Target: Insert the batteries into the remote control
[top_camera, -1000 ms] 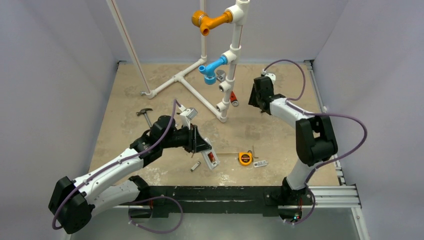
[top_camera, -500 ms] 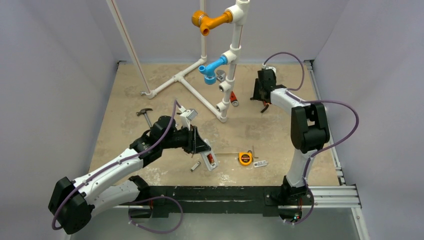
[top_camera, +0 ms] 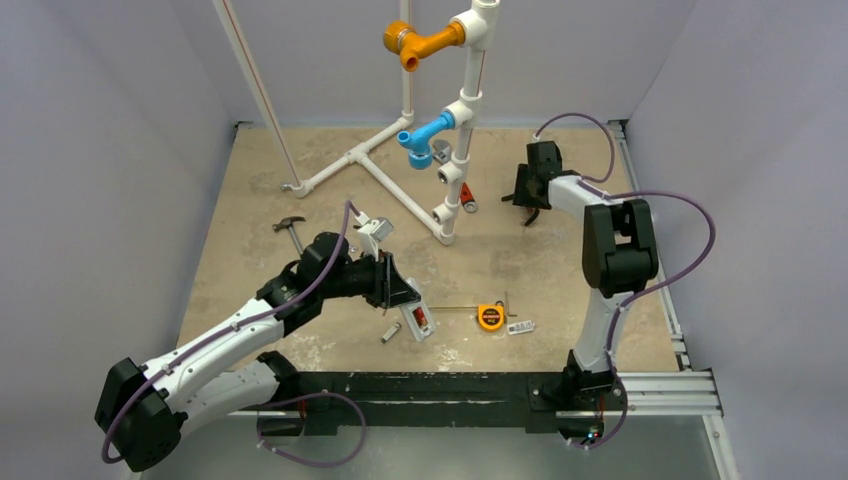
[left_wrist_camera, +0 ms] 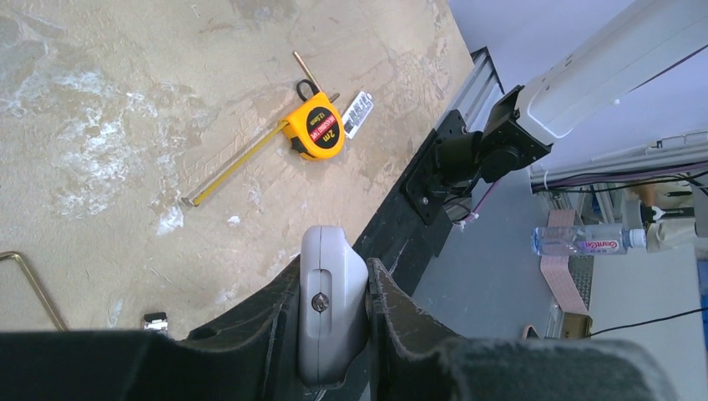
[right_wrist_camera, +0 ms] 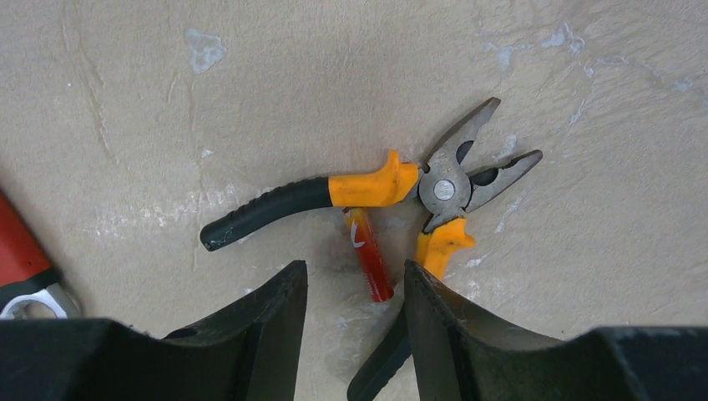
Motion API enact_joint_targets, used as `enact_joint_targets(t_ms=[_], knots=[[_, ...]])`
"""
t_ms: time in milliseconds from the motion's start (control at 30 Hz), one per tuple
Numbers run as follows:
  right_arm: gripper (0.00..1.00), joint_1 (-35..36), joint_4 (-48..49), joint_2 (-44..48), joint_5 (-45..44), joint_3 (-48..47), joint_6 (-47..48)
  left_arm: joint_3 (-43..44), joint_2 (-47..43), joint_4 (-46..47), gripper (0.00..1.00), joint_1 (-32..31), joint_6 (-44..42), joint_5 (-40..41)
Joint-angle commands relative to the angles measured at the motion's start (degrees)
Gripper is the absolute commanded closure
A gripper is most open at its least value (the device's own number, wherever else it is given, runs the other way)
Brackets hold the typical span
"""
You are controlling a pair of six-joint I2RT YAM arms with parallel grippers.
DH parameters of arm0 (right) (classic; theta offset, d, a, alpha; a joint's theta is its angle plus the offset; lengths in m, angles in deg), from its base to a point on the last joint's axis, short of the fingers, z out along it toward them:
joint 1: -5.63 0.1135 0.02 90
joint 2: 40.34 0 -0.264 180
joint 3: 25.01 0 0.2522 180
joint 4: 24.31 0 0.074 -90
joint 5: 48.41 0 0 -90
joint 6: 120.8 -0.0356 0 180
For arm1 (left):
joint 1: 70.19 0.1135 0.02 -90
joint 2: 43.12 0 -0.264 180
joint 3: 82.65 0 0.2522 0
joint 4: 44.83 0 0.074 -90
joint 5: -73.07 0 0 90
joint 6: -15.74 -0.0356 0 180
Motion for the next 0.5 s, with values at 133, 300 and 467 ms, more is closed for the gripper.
enact_joint_targets(t_ms=[133,300,467], knots=[[0.57,-1.79,-2.53,-1.90,5.27,-4.16,0.63,2.35,-0.79,1.42,1.00,-0.16,-0.61,0.24],[0.61,-1.77,-5.69,-3.66,6.29,-5.93,0.68,2.35,-0.45,1.91,1.00,-0.14,-0.36,-0.03],[0.69,-1.81,-7.15,-4.46,7.49,-6.03,0.64,2.39,-0.50,1.70,1.00,-0.13,-0.43,-0.22]])
